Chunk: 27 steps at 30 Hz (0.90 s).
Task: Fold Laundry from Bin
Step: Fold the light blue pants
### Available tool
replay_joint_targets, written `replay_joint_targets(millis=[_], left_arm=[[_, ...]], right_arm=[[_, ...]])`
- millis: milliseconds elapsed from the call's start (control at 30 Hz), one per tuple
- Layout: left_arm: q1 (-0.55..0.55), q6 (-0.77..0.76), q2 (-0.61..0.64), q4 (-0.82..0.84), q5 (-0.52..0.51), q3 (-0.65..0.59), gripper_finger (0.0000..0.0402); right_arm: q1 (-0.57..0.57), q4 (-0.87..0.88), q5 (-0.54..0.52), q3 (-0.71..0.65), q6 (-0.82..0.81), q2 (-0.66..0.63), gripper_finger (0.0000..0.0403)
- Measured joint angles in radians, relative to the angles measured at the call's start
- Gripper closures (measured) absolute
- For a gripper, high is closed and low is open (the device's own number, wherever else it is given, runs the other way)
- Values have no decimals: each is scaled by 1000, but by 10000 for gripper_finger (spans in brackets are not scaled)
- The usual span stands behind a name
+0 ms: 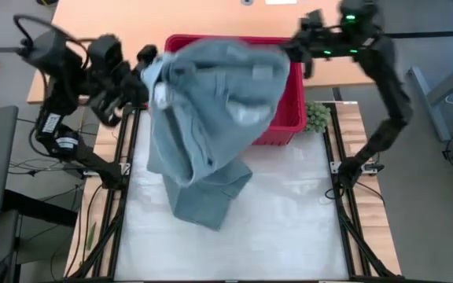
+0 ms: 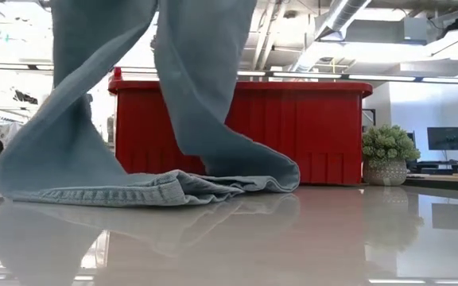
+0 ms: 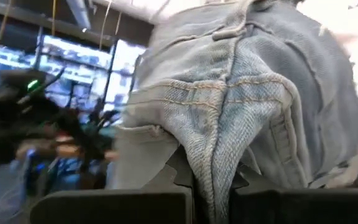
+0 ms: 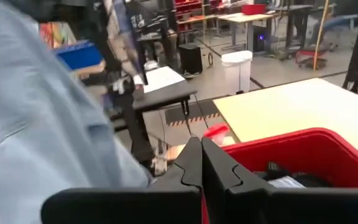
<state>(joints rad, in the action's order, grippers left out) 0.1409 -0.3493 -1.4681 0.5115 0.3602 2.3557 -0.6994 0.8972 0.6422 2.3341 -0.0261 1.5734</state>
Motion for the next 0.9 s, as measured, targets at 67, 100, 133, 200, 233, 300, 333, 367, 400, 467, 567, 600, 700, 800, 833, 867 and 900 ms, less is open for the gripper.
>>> replay_joint_targets(millis=[67,100,133,200,233,300,333,367,400,467,567,600,700,800,833,867,900], left_arm=[[-41,72,25,96,-116,0,401],[-61,103,38,142,-197,0,401],[-79,123,48,183,-285,0,401],[-104,132,59,247,-442,1,401],[-110,130,60,274,-507,1,401],[-112,112,57,319,-605,1,401],[-112,101,53,335,-645,0,401],[-112,90,46,346,-677,0,401],[-112,80,40,352,-705,0,401],[-112,70,30,363,-742,0,401],[-112,66,8,368,-746,0,401],[-112,63,-2,369,-744,-3,401],[-112,55,-29,377,-729,-5,401],[-112,55,-47,383,-715,-5,401],[-112,62,-51,387,-704,-5,401],[-112,76,-55,392,-687,-5,401],[-112,89,-56,396,-669,-5,401]], right_arm=[[11,69,1,0,55,-51,384],[23,106,2,0,83,-75,386],[36,148,2,0,111,-97,386],[68,232,3,0,160,-136,386],[88,272,4,0,179,-155,385],[138,341,4,0,200,-187,383],[168,363,4,0,204,-201,382],[203,379,3,-1,203,-211,382],[245,383,3,-1,196,-218,382],[347,357,-30,-1,179,-221,381],[504,281,-211,0,158,-200,381],[551,253,-293,0,158,-188,380],[673,162,-521,-2,175,-143,380],[750,82,-707,-4,222,-98,374],[763,52,-749,-4,239,-90,370],[770,26,-789,-4,257,-86,364],[774,5,-815,-3,268,-84,356]])
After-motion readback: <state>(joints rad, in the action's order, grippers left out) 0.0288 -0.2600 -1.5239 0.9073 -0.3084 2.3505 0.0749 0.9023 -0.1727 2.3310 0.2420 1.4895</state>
